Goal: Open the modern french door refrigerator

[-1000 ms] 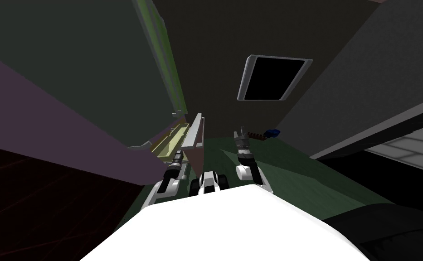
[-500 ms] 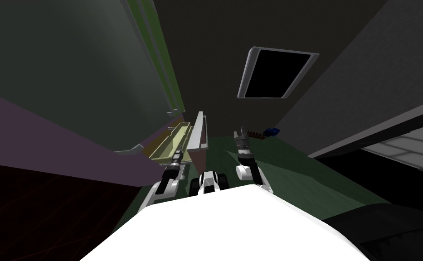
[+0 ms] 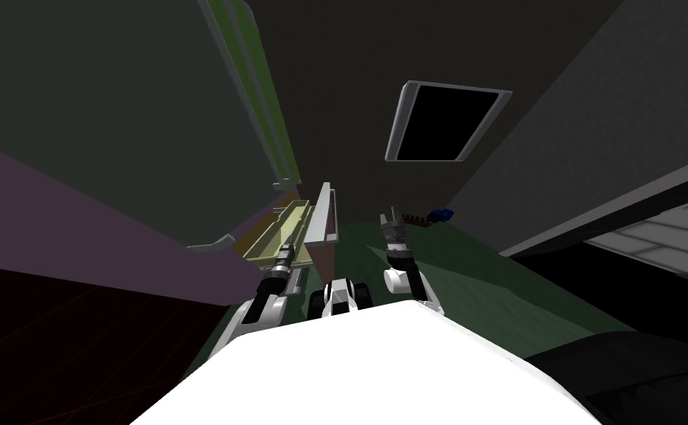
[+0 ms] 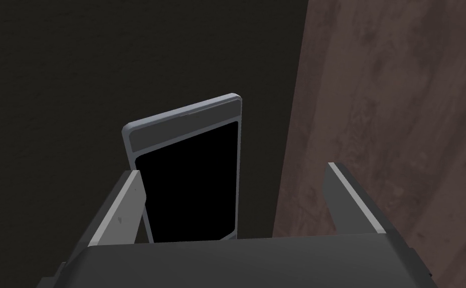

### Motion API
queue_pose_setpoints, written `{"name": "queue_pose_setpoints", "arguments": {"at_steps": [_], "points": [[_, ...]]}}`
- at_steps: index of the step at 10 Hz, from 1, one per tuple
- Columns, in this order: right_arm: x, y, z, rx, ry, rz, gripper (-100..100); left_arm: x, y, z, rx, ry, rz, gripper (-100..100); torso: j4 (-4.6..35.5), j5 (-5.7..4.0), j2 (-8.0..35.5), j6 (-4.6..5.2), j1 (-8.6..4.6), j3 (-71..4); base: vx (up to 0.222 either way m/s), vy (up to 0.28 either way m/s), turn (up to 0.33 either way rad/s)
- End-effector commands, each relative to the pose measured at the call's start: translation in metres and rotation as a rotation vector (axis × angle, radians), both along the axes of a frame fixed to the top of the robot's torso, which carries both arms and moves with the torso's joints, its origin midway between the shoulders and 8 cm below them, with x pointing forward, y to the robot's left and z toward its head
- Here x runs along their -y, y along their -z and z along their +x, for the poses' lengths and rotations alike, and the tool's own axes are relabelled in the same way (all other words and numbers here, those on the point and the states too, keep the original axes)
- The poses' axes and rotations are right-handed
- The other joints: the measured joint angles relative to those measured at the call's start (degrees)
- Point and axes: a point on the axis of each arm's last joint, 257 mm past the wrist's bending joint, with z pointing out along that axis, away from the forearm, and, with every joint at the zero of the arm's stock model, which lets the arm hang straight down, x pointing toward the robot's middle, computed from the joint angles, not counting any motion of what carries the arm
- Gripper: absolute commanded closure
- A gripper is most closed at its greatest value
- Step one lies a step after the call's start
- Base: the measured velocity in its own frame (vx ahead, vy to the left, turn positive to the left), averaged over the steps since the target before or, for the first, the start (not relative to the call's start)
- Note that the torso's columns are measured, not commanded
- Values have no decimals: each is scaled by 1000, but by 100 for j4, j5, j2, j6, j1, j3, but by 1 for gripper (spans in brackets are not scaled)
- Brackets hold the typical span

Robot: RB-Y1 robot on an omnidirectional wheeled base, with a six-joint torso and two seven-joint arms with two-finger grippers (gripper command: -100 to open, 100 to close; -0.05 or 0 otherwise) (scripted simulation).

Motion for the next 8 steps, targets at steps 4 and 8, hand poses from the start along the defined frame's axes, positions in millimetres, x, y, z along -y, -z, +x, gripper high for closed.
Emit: {"name": "queue_pose_setpoints", "arguments": {"at_steps": [4,8], "points": [[0,0,0,0,0,0,0,-1,-18,-10,-2,-5,0,0,1,2,3,0,4,3,-1,5,0],[0,0,0,0,0,0,0,-1,-17,-10,-2,-5,0,0,1,0,3,0,1,2,0,0,0]]}}
